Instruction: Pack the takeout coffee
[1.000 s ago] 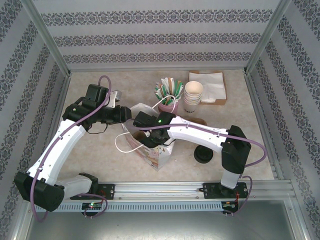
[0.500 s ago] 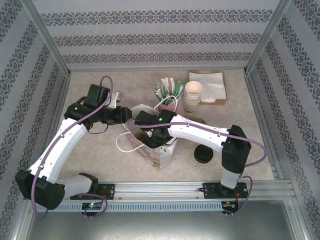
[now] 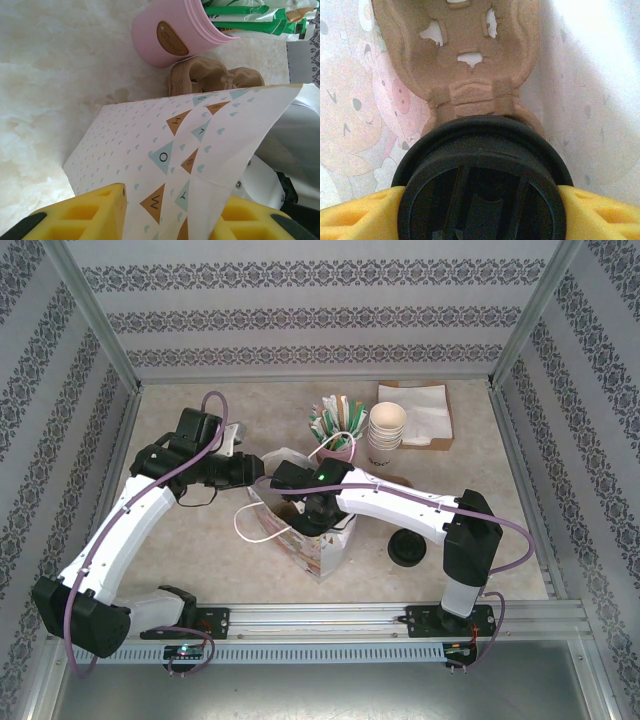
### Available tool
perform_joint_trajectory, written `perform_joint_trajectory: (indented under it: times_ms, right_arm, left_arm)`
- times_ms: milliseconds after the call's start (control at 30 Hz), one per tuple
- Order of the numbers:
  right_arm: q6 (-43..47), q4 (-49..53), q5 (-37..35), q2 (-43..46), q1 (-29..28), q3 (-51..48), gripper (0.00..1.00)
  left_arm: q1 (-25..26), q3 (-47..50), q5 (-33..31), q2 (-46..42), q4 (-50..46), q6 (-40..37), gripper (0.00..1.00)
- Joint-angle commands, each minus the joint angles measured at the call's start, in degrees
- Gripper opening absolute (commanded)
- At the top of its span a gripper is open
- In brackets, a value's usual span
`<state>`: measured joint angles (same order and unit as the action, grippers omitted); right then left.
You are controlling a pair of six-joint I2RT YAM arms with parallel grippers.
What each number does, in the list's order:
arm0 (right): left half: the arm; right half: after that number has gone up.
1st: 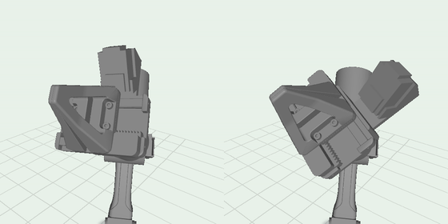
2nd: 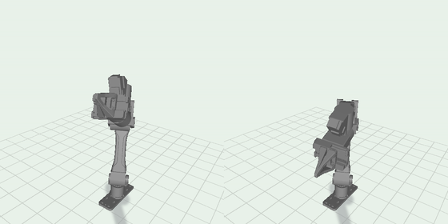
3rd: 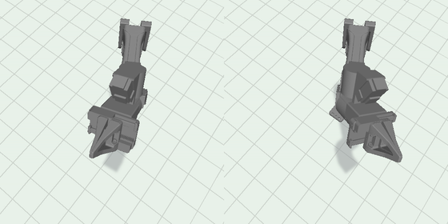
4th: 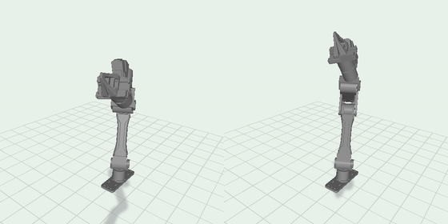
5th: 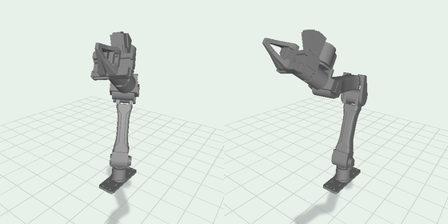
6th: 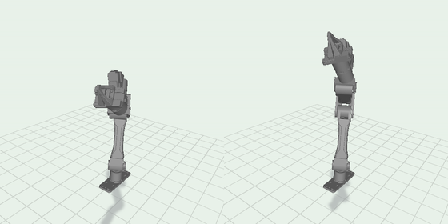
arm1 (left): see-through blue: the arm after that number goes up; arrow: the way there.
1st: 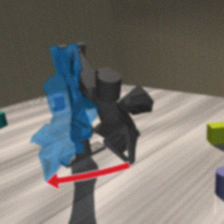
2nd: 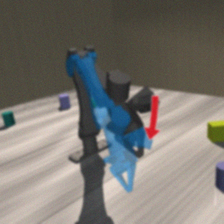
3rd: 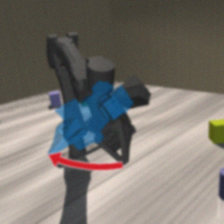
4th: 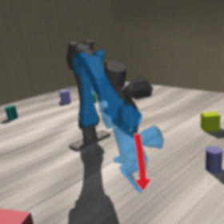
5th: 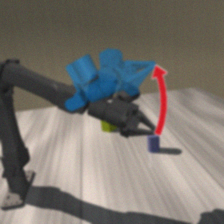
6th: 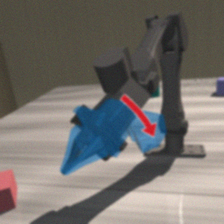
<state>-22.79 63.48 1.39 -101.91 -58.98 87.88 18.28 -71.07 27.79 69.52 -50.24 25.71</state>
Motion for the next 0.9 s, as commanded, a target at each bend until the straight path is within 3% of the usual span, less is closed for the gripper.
perform_joint_trajectory:
  times_ms: [0,867]
  right_arm:
    - [-0.6,3.9,-0.9,0.1,0.6,1.1,0.75]
    - [-0.8,6.4,-1.7,2.5,0.5,3.5,0.88]
  left_arm:
    - [0.8,-1.5,-1.0,0.1,-1.7,-1.1,0.39]
    - [1.2,-2.0,-1.7,0.4,-2.1,-1.0,0.38]
